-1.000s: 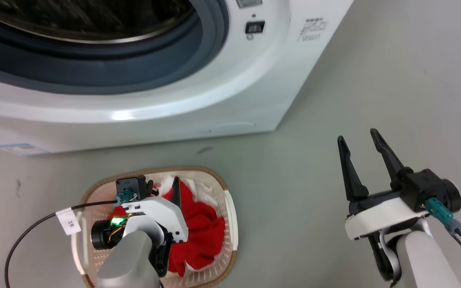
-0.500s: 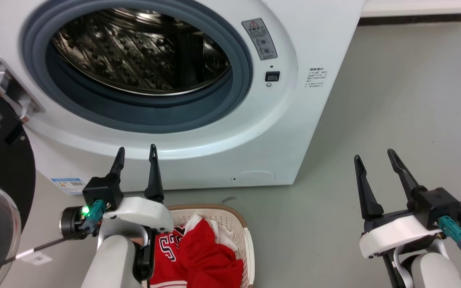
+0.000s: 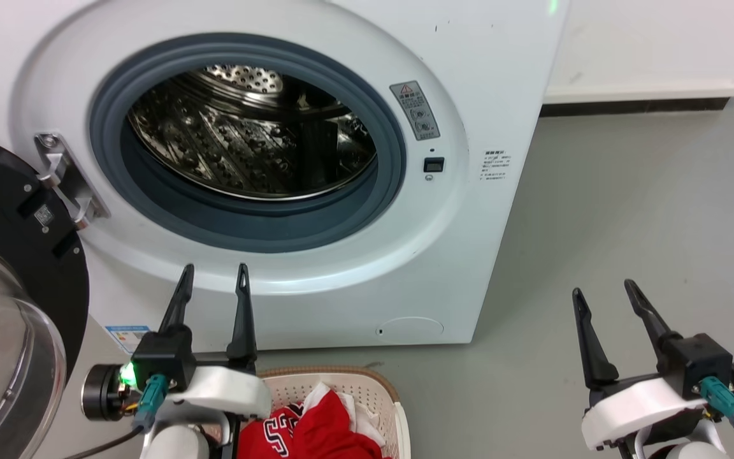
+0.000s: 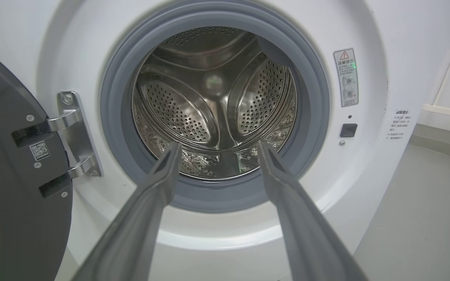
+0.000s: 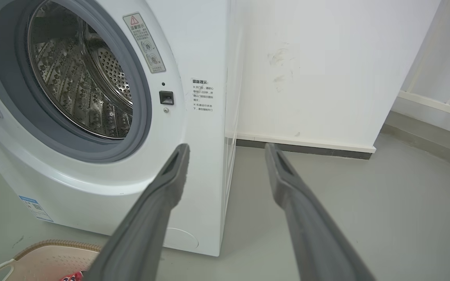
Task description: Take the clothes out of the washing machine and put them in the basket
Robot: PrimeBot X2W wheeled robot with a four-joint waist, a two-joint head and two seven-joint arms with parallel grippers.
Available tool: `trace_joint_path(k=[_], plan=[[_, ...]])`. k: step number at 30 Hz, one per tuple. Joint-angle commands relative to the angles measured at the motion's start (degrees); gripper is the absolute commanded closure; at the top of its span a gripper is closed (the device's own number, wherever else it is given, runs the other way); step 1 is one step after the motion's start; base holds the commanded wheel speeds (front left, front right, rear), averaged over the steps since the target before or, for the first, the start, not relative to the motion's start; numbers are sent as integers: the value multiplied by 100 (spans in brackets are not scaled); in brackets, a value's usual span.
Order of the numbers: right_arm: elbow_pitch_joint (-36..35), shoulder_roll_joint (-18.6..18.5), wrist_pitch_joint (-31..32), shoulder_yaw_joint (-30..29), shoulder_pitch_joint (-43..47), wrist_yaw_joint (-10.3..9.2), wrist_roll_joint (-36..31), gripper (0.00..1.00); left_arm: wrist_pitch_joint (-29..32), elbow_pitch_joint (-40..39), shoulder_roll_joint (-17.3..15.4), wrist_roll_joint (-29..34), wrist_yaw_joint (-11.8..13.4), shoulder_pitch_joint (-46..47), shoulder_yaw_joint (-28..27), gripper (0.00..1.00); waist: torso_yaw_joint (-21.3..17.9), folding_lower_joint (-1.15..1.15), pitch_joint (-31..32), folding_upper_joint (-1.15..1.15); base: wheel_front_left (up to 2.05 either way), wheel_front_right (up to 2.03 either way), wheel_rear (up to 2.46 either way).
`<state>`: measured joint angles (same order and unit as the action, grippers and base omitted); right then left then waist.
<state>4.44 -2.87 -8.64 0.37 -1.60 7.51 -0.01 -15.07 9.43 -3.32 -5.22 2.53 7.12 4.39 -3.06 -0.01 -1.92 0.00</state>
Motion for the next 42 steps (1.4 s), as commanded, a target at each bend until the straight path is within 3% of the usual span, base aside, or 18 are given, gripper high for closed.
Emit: trace_joint_path(k=[1, 36, 37, 42], plan=[[-32, 0, 1, -1, 81, -4, -24, 0, -13, -23, -23, 25, -6, -58, -19, 0, 13, 1, 54, 0, 0, 0, 0], [-73, 0, 37, 43, 292, -4, 146, 0, -13, -128, -19, -45, -171, -433, -70, 0, 88, 1, 201, 0, 0, 0, 0], [-58, 1, 63, 36, 286, 0, 119, 100, 0, -93, -4, -53, -185, -428, -66, 100, 89, 1, 201, 0, 0, 0, 0], [54, -2, 78, 51, 343, 0, 466, 100, 125, 101, 10, -365, -217, -428, -152, 100, 94, 1, 200, 0, 0, 0, 0]])
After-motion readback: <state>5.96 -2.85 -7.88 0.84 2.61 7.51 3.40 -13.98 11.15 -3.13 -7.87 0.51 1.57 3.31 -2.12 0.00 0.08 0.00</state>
